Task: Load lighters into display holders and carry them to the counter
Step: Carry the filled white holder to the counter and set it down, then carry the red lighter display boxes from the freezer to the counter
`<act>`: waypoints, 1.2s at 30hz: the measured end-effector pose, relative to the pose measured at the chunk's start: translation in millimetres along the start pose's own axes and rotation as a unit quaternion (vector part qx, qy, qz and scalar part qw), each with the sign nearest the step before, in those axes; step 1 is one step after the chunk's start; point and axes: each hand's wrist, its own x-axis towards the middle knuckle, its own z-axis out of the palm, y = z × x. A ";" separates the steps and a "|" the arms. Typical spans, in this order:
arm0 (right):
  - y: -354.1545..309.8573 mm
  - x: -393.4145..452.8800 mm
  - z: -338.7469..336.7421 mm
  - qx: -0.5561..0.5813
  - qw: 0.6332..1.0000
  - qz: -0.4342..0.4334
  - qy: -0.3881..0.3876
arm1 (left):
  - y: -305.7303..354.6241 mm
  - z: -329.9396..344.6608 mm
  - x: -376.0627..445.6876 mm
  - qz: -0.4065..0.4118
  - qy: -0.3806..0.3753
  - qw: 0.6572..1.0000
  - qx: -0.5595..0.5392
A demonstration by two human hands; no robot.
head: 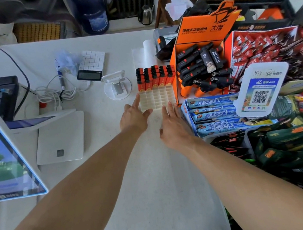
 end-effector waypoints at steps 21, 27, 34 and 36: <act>-11.5 -38.5 -35.0 0.206 0.977 0.046 -0.032 | -21.3 -8.8 -74.8 0.096 -0.004 0.995 -0.034; 1.1 -95.3 -68.6 0.207 0.978 0.007 0.032 | -14.6 -16.4 -122.1 0.129 -0.059 0.989 0.034; 63.6 -175.0 -108.6 0.199 0.975 0.003 0.103 | 60.9 -23.4 -189.4 0.186 -0.041 0.982 0.014; 91.0 -203.7 -113.5 0.205 0.971 0.014 0.123 | 91.1 -17.1 -216.3 0.207 -0.031 0.978 0.008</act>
